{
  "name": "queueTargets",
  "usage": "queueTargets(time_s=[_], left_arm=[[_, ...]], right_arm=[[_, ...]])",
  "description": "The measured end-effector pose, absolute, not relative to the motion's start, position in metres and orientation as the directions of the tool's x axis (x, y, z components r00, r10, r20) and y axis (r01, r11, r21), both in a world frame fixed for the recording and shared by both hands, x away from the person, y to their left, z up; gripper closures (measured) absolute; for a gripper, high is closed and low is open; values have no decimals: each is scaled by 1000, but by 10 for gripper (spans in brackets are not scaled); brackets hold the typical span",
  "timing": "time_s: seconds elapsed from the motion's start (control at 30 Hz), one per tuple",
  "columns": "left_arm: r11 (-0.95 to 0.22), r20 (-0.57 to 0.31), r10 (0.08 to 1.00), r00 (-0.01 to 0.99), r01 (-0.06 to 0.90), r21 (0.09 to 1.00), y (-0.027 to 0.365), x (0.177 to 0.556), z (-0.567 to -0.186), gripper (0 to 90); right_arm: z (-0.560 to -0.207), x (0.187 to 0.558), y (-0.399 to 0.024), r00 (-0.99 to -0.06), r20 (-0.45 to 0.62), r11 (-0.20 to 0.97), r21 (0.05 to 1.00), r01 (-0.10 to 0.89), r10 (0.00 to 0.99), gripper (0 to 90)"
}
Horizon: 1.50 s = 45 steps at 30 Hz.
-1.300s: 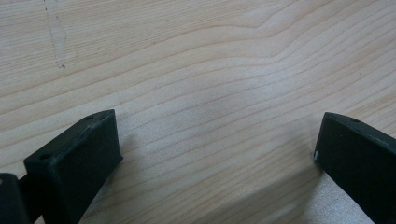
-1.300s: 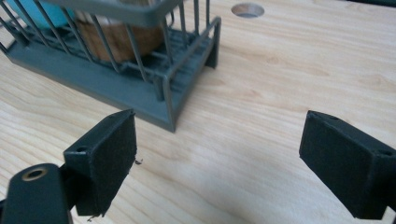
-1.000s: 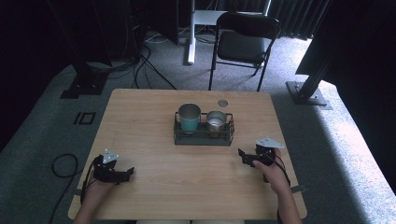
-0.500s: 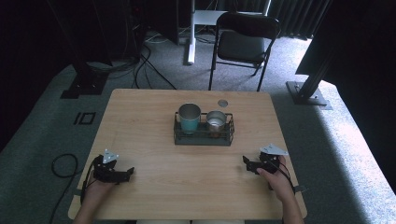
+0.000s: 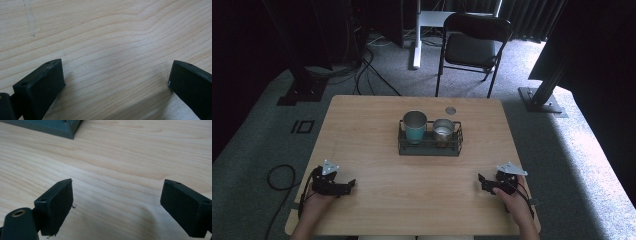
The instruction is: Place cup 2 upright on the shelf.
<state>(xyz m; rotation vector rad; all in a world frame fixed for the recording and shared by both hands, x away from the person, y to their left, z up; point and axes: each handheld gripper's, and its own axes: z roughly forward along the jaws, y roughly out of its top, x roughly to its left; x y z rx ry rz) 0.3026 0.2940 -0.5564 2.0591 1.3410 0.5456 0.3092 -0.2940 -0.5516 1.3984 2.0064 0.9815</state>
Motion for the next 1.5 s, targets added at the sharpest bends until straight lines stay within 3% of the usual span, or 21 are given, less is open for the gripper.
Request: queueTargets(time_s=[0.67,1.07,1.5], left_arm=[[-297,10,916,401,663,687,294,303,-556,9],[-297,10,916,401,663,687,294,303,-556,9],[-297,10,916,401,663,687,294,302,-556,9]], right_arm=[[-557,288,-309,-211,4,135,753,644,978,109],[-558,289,-319,-96,68,14,741,671,993,108],[-558,290,-315,-66,9,39,724,688,998,109]])
